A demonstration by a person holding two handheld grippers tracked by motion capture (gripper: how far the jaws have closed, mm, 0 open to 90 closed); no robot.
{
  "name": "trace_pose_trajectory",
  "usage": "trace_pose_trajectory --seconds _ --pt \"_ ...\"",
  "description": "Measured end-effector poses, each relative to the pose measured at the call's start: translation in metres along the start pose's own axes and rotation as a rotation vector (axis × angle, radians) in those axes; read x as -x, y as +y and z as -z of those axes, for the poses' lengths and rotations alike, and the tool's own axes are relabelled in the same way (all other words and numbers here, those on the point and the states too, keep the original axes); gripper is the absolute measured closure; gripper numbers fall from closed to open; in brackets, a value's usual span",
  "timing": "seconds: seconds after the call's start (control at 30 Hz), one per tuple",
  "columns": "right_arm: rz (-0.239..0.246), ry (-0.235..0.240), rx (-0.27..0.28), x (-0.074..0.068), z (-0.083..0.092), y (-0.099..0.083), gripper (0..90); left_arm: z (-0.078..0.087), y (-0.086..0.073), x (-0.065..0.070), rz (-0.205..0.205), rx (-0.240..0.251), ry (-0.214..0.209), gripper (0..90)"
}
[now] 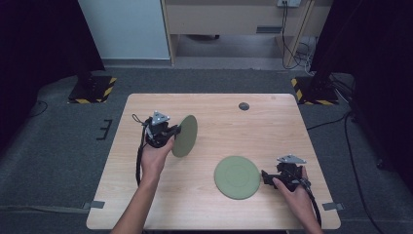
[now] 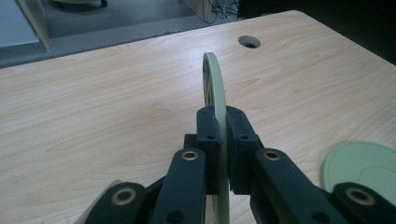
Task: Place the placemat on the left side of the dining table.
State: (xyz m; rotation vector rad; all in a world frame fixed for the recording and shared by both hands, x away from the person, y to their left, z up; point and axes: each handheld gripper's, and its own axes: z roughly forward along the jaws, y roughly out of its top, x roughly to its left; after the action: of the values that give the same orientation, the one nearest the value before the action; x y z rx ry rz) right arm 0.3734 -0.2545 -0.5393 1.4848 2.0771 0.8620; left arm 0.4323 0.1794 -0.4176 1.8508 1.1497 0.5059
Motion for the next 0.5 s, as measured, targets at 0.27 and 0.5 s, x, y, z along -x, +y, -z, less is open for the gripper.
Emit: trace_pose_trajectory --seconds 0.27,0.5 --pt "0.002 0.0 0.0 0.0 0.0 0.0 0.5 0.004 -0.006 -0.012 0.01 -0.009 0.032 85.3" --pt "0.0 0.0 0.0 0.0 0.0 0.0 0.5 0.006 -0.01 -0.021 0.026 -0.014 0.049 85.3"
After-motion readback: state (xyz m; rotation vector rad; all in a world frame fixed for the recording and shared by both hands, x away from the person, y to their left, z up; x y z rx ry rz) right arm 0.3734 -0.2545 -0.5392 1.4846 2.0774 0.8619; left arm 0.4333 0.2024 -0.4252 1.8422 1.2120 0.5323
